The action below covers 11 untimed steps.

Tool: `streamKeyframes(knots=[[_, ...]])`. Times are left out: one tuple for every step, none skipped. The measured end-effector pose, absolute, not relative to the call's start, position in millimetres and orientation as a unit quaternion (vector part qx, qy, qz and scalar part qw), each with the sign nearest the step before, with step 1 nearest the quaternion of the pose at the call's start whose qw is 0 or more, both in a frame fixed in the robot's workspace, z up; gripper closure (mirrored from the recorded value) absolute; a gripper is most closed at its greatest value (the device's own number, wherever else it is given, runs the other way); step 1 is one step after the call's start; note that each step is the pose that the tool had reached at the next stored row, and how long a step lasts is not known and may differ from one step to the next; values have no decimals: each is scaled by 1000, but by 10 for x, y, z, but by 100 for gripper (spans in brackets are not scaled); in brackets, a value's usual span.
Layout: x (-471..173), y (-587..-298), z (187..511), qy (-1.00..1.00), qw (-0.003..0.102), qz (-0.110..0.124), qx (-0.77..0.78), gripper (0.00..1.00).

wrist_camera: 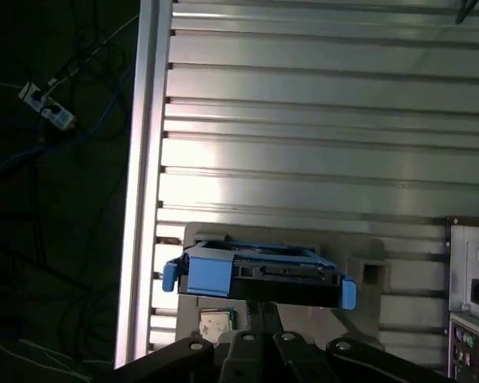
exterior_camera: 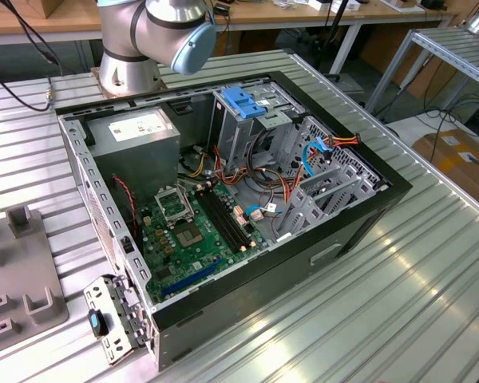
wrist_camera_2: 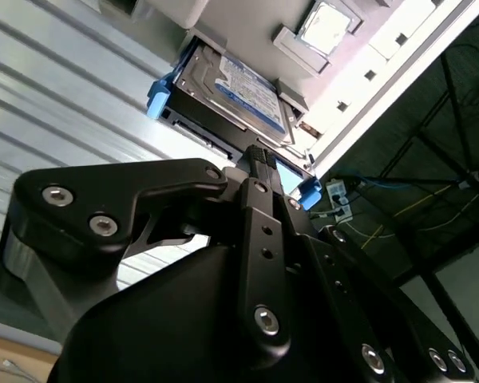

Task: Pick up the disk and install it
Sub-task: 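Pick up the disk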

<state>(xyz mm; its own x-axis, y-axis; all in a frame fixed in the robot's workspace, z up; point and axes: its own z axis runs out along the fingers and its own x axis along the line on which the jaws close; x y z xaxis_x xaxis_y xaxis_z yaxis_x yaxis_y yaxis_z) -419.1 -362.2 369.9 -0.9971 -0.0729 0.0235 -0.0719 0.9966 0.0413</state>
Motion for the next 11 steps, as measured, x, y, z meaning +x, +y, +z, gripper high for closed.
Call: streamKeyframes(knots=[[-4191, -3622, 3700, -999, 13, -20, 49, 89], [-4191, -3622, 3700, -998, 13, -20, 61, 89], [-4191, -3622, 3700, -997, 13, -20, 77, 89], [-4191, -3622, 3699, -994, 14, -19, 103, 89], [-4191, -3622, 3699, -992, 14, -19, 125, 89], [-4191, -3622, 3699, -991, 14, -19, 133, 89], [-4191, -3622, 3698, -990, 15, -19, 138, 89], [-4191, -3622, 3699, -990, 15, -19, 140, 89], [-4191, -3622, 3698, -990, 15, -19, 140, 89], [-4191, -3622, 3698, -990, 15, -19, 140, 89], [-4191, -3622, 3698, -990, 15, -19, 140, 89]])
